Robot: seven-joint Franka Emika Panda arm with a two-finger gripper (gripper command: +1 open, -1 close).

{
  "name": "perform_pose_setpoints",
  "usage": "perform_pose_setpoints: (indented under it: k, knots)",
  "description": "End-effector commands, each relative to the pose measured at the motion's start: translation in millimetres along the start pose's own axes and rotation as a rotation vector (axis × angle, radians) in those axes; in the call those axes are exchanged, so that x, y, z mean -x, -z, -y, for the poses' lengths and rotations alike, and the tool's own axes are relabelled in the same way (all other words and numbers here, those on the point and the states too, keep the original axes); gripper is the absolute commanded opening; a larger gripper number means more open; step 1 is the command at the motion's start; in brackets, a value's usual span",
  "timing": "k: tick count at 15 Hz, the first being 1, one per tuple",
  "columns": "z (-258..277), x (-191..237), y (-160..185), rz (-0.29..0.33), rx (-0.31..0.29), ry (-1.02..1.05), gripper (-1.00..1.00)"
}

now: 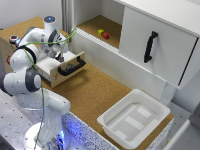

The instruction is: Rotate left the purple block

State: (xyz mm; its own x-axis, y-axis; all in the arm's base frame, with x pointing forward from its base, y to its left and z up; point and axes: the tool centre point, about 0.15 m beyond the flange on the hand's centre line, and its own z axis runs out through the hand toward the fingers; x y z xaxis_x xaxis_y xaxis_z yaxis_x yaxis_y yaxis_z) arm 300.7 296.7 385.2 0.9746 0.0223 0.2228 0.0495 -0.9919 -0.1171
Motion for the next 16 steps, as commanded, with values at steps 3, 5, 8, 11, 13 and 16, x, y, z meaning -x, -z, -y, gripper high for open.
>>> perform_pose_setpoints:
  k: [3, 5, 8, 11, 13, 16]
  knots:
    - [15.0, -45.9, -41.4, 0.129, 0.133, -0.134, 1.00]
    - [13.2, -46.3, -53.1, 0.145, 0.145, -0.136, 1.00]
    - [16.2, -51.4, -66.6, 0.146, 0.169, -0.120, 1.00]
    - [19.8, -53.7, -72.1, 0.131, 0.193, -0.091, -1.00]
    - [16.0, -50.3, -77.9, 0.141, 0.195, -0.093, -1.00]
    - [9.1, -47.5, -84.5, 0.148, 0.192, -0.103, -1.00]
